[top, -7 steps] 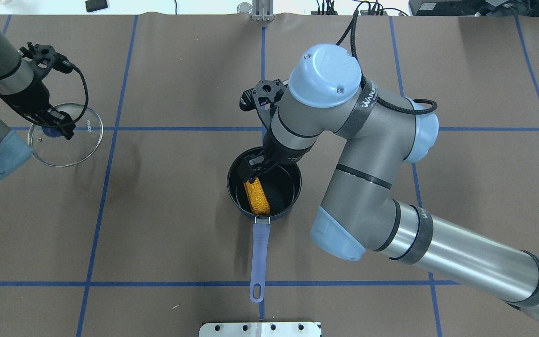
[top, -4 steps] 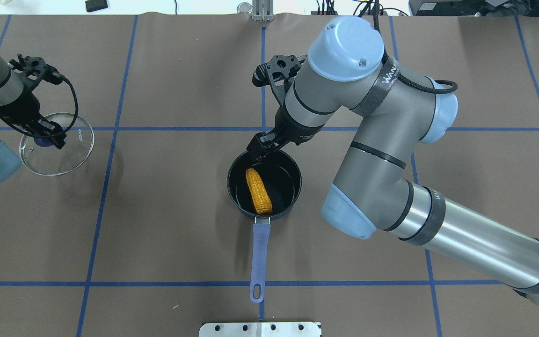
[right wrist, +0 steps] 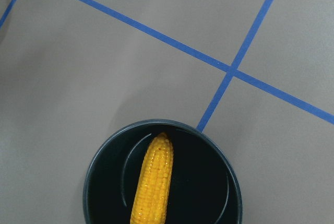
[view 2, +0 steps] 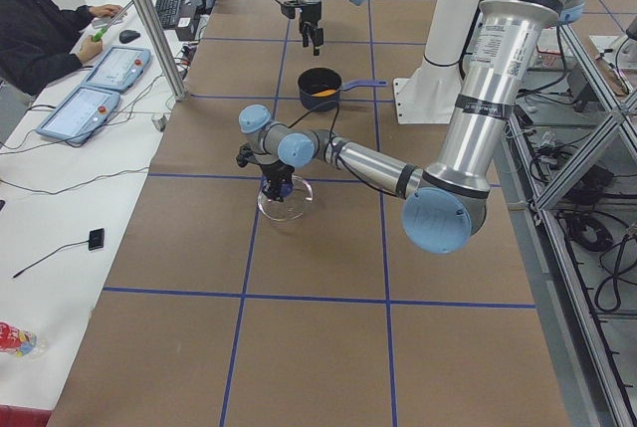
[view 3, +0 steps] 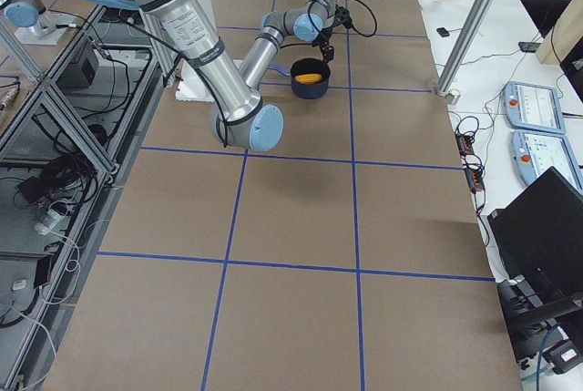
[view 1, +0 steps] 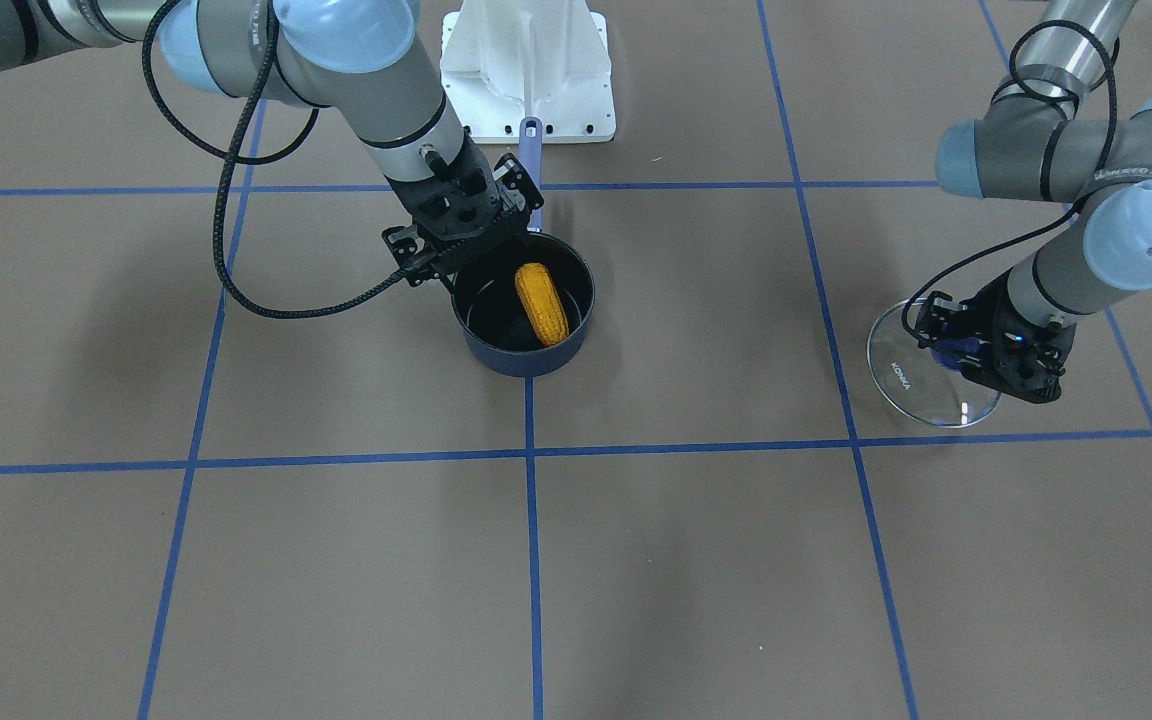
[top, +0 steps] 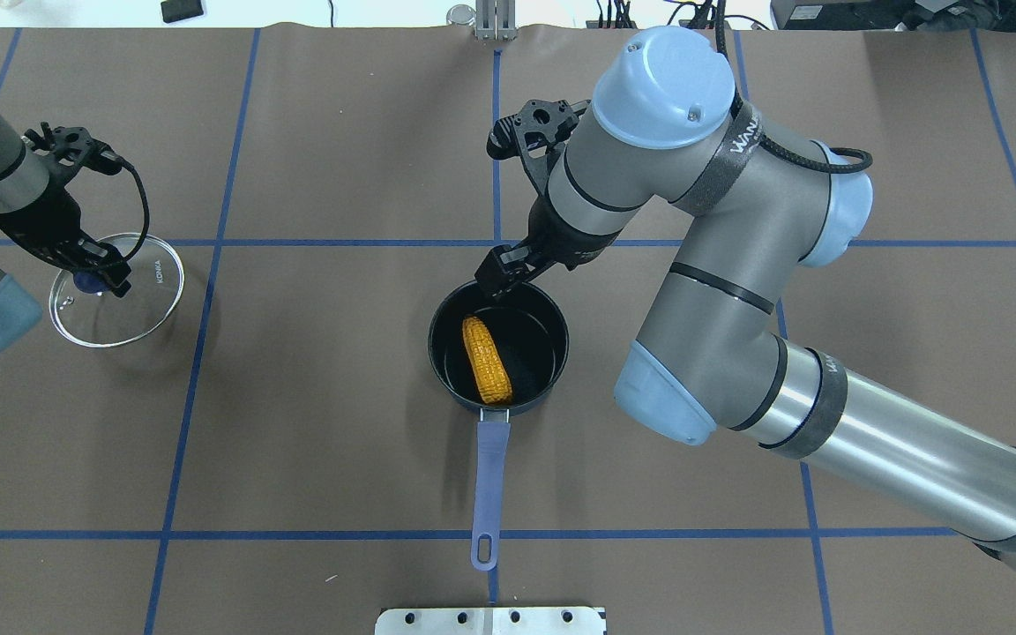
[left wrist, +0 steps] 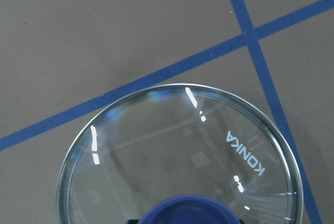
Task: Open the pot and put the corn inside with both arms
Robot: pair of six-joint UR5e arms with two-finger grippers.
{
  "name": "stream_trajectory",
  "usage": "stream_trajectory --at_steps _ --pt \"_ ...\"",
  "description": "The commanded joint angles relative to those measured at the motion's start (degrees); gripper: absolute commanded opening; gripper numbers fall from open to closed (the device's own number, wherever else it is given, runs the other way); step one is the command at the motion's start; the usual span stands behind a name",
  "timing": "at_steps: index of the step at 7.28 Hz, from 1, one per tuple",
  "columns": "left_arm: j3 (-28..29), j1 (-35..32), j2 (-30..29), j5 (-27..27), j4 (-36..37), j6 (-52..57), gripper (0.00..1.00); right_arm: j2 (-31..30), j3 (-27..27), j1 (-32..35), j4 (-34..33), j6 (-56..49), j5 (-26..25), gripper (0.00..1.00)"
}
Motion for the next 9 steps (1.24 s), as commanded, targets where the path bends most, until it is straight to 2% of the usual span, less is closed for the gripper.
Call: stream_trajectory --at_steps 1,4,6,7,8,9 --pt "0.53 0.79 0.00 -0.34 -0.19 -0.09 0.56 -0.33 0.00 0.05 0.00 -0.01 0.00 1.00" --pt "0.79 1.40 0.00 -0.25 -0.19 -0.01 0.60 -0.51 0.00 0.05 0.00 -0.01 0.00 1.00" --pt "1.23 1.93 -0.08 -0.34 -0.27 -0.01 0.61 -2.25 0.00 0.05 2.62 -0.01 -0.09 1.00" --pt "1.24 1.93 -0.08 -0.34 -0.27 0.08 0.69 -2.87 0.00 0.05 3.59 -0.01 -0.09 1.00" --pt "1.32 1.93 -0.08 -0.25 -0.80 0.17 0.97 -2.88 0.00 0.13 3.60 -0.10 -0.09 1.00" --pt "1.24 1.93 -0.08 -0.34 -0.98 0.08 0.98 -2.88 0.00 0.31 3.60 -0.10 0.00 1.00"
